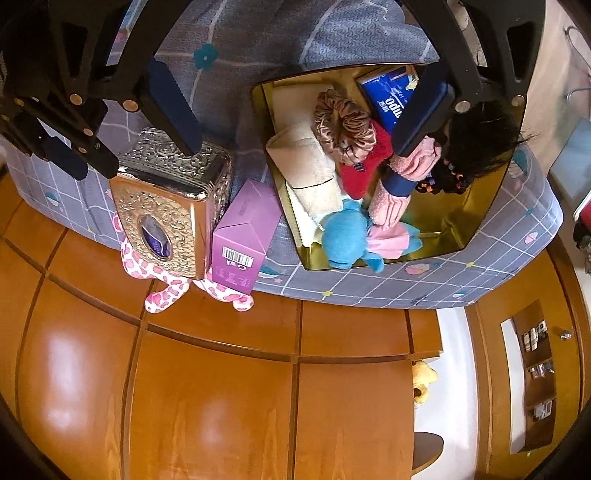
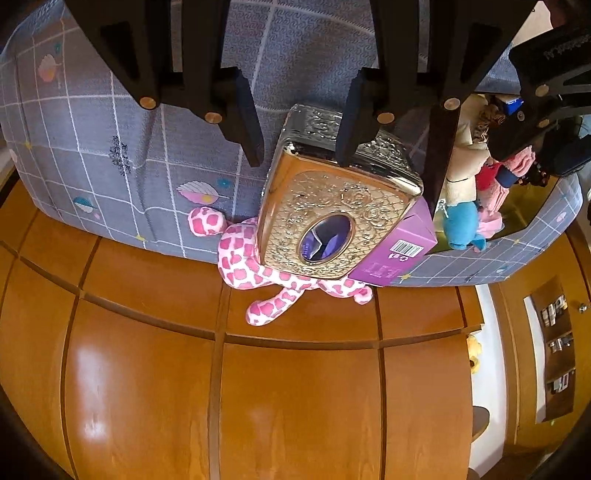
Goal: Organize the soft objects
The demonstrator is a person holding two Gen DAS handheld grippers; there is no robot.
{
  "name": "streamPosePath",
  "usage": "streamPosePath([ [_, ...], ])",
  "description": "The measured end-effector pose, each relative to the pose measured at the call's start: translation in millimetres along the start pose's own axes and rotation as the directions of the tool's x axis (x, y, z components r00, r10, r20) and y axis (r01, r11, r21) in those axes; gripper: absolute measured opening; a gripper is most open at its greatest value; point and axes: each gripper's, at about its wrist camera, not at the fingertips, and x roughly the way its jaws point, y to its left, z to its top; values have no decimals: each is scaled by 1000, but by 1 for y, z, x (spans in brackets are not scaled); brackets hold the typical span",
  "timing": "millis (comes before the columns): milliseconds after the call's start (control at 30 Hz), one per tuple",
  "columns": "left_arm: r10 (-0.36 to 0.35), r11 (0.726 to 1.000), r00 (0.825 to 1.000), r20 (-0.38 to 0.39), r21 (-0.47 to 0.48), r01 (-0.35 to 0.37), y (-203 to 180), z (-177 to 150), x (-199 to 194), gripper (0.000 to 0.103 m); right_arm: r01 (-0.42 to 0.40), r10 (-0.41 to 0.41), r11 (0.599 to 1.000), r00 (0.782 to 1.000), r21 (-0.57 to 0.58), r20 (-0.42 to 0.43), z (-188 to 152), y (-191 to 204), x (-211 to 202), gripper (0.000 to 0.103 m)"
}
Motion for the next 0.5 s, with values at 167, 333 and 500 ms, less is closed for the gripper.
streamPosePath([
  [167,2,1000,1000,2,2,-2,0,0,0,103,1,-1,1000,1000,10,-7,-1,-1,2,40],
  [333,3,1000,1000,3,1,-3,0,0,-1,103,3,-3,1000,1000,7,-7,-1,0,2,40],
  [500,-1,1000,1000,6,-2,1,1,0,-1,103,2,-2,1000,1000,13,-9,-1,-1,2,40],
])
